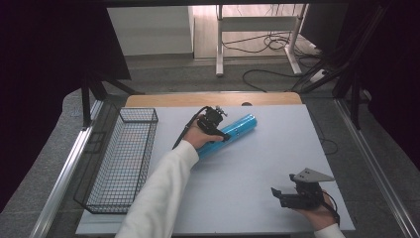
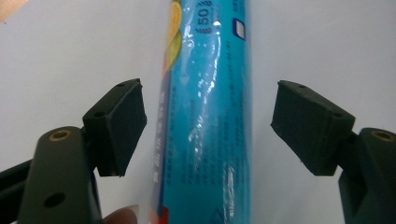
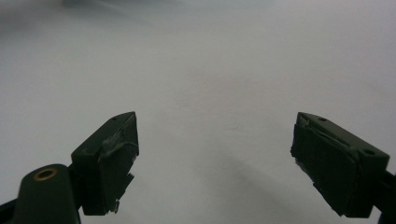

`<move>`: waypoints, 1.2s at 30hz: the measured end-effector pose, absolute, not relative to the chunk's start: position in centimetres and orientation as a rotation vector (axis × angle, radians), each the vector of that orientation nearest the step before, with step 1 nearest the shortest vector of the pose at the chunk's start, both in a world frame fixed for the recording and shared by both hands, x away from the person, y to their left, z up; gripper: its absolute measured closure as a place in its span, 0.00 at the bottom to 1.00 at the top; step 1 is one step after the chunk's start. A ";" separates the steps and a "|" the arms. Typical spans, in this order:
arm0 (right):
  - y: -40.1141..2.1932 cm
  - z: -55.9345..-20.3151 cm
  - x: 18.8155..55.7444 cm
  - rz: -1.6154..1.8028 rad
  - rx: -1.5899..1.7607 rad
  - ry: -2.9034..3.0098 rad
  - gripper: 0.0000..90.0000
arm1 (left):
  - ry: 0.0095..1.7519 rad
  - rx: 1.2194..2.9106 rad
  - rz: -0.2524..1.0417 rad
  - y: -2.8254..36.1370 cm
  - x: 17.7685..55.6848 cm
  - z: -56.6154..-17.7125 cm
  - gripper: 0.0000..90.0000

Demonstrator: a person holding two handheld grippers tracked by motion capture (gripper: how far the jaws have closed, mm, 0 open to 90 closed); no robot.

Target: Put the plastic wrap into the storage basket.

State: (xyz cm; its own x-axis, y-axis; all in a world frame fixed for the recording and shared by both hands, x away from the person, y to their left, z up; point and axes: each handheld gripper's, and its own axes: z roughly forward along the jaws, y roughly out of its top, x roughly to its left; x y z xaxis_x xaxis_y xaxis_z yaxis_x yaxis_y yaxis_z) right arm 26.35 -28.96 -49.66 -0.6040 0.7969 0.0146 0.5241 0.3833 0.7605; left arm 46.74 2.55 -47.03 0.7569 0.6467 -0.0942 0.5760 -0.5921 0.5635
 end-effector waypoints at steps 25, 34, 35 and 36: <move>-29.1 -49.9 26.6 1.044 1.147 2.301 0.17 | 0.911 2.597 0.051 0.3 48.9 -49.4 0.35; -29.3 -50.0 26.7 1.040 1.155 2.290 0.17 | 0.916 2.643 0.068 -0.2 48.8 -49.2 0.35; -29.3 -50.0 26.7 1.039 1.155 2.288 0.17 | 0.924 2.645 0.057 -0.2 48.8 -49.1 0.35; -29.3 -50.0 26.7 1.039 1.157 2.287 0.17 | 0.928 2.652 0.045 -0.1 48.8 -49.0 0.35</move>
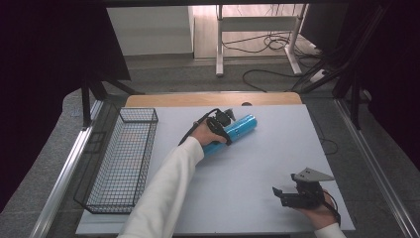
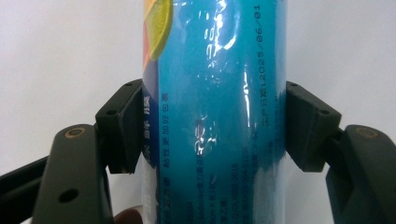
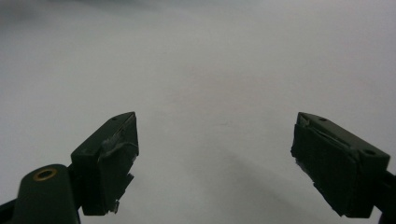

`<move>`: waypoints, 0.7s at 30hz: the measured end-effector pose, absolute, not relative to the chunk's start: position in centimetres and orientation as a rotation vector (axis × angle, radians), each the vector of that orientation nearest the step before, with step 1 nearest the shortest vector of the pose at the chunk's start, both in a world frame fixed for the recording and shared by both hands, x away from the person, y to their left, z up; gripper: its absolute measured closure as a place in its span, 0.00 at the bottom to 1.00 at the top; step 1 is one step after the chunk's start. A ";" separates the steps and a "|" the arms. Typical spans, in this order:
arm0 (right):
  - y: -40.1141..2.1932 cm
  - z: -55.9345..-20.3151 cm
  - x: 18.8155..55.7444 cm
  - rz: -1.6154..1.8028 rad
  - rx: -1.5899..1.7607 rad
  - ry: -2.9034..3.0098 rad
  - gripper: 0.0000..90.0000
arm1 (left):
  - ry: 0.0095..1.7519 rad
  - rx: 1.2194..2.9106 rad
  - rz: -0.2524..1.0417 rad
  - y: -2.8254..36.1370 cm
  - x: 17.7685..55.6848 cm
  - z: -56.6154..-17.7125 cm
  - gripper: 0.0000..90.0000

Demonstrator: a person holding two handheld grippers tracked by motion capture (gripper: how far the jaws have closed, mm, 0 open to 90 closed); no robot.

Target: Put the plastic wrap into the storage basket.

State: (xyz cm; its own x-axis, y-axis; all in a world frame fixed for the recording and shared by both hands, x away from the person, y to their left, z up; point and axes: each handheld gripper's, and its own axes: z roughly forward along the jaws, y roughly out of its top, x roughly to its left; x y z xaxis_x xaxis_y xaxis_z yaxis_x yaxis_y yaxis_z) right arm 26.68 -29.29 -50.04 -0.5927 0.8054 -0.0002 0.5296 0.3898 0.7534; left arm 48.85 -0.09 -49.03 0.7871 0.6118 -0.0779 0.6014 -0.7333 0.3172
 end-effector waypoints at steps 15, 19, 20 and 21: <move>-29.3 -49.6 26.9 1.089 1.175 2.259 0.18 | 1.034 2.631 0.088 3.9 48.1 -44.5 0.36; -29.3 -49.6 26.9 1.087 1.176 2.262 0.18 | 1.067 2.617 0.124 5.1 47.2 -43.1 0.36; -29.3 -49.6 26.9 1.087 1.177 2.262 0.18 | 1.075 2.616 0.130 5.4 47.0 -42.8 0.36; -29.3 -49.5 26.9 1.086 1.177 2.261 0.18 | 1.076 2.616 0.134 5.7 46.8 -42.5 0.36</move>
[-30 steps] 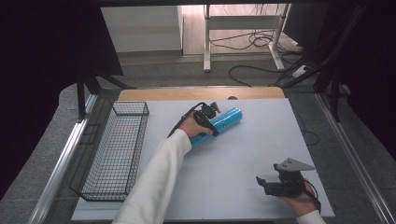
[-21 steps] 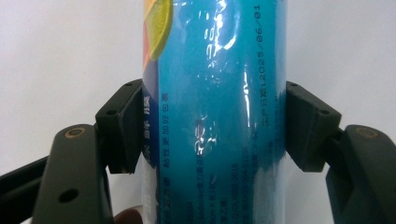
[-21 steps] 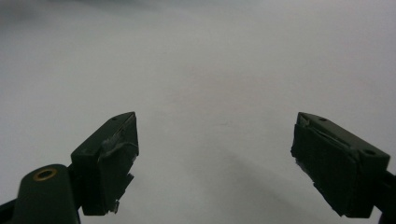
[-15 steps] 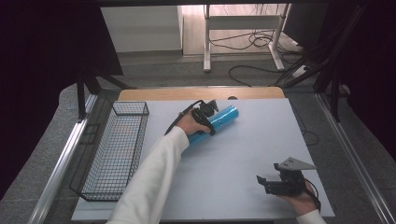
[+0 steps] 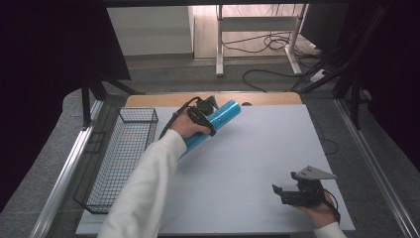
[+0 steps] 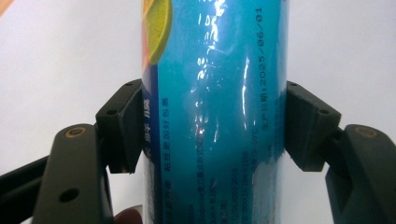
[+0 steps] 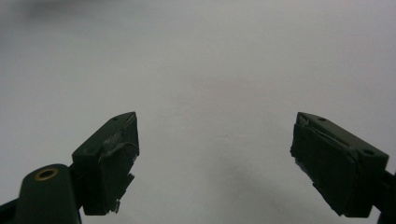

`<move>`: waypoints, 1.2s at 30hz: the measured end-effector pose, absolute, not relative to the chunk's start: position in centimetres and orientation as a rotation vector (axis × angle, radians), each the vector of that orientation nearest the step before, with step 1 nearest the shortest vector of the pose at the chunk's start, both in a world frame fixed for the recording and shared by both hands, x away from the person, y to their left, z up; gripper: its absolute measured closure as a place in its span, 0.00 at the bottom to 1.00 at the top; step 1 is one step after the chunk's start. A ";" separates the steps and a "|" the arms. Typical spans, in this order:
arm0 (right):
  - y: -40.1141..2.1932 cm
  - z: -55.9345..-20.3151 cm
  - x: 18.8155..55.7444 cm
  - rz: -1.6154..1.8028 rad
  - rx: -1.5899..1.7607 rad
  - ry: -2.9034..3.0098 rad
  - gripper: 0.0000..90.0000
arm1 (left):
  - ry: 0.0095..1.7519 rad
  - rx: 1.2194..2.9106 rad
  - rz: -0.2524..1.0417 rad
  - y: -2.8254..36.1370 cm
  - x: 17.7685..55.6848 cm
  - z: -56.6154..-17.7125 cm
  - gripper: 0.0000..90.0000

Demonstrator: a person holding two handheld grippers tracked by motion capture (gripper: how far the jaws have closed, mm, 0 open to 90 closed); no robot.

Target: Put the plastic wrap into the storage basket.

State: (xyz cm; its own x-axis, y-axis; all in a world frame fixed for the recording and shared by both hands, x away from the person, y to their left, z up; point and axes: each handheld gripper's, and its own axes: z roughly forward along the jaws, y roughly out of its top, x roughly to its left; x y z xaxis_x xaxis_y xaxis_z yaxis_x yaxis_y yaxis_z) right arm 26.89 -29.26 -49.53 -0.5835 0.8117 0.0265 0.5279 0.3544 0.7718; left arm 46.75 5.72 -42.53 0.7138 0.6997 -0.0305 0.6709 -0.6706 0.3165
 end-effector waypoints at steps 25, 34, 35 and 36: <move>-28.8 -49.2 26.8 1.094 1.160 2.259 0.18 | 1.210 2.518 0.182 13.2 41.4 -38.3 0.36; -28.6 -49.1 26.7 1.096 1.153 2.260 0.18 | 1.275 2.463 0.205 16.3 39.9 -37.7 0.36; -28.5 -49.1 26.7 1.094 1.148 2.262 0.18 | 1.287 2.451 0.212 16.7 39.7 -37.7 0.36; -28.5 -49.1 26.7 1.094 1.148 2.262 0.18 | 1.296 2.442 0.214 17.0 39.6 -37.7 0.36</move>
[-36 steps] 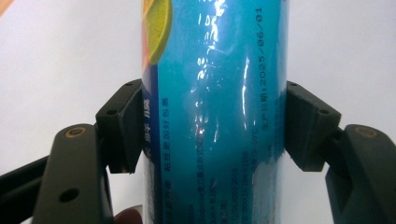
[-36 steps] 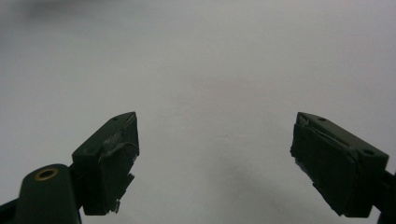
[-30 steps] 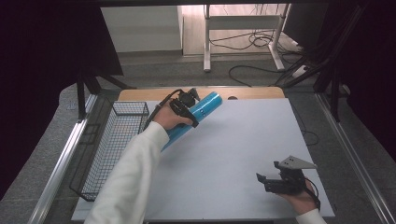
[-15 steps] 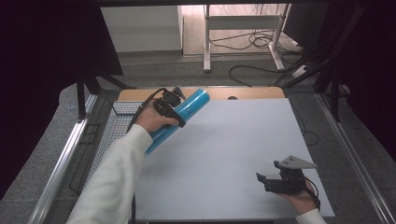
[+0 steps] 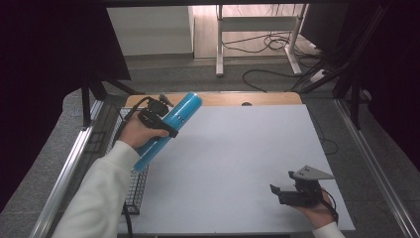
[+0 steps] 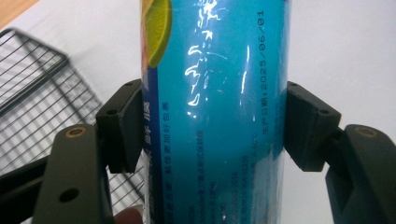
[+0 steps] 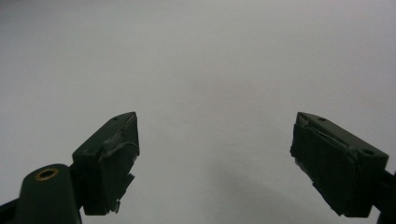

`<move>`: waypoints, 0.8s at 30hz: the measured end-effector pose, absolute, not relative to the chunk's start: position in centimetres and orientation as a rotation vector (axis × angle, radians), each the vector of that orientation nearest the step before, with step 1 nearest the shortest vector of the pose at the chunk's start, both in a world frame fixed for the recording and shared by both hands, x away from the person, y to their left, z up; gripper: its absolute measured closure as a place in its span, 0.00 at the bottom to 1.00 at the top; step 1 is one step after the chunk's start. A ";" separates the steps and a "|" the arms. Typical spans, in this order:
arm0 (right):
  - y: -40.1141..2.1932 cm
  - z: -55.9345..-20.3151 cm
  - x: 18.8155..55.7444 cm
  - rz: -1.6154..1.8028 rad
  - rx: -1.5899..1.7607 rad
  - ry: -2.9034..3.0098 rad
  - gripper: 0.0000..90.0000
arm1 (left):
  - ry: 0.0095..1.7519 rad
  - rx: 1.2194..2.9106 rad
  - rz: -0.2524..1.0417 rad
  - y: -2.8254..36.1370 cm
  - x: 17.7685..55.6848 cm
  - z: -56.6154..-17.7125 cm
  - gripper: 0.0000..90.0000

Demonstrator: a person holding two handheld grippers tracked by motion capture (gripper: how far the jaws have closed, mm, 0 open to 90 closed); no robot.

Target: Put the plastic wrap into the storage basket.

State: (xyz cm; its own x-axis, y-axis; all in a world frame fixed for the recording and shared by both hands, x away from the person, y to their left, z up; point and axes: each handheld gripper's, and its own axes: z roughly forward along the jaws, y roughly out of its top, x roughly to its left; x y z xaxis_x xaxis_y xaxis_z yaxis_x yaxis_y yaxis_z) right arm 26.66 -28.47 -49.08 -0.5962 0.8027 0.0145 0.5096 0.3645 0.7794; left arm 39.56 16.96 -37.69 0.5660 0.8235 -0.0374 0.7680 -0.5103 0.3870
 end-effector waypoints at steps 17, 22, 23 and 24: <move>-28.5 -49.1 26.6 1.088 1.144 2.268 0.18 | 1.459 2.357 0.216 22.7 37.9 -38.5 0.36; -28.5 -49.1 26.6 1.085 1.145 2.271 0.18 | 1.512 2.332 0.216 24.2 37.5 -38.9 0.36; -28.5 -49.0 26.6 1.084 1.145 2.271 0.18 | 1.521 2.324 0.211 24.5 37.4 -39.0 0.36; -28.5 -49.0 26.6 1.085 1.145 2.270 0.18 | 1.528 2.322 0.205 24.7 37.4 -39.0 0.36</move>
State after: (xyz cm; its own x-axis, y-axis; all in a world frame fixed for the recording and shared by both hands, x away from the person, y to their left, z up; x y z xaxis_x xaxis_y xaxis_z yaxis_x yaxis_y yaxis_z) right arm 26.58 -28.48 -48.99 -0.5986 0.8010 0.0109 0.5113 0.3715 0.7749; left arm 37.38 24.68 -39.01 0.4071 0.9106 -0.0711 0.8595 -0.3556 0.3671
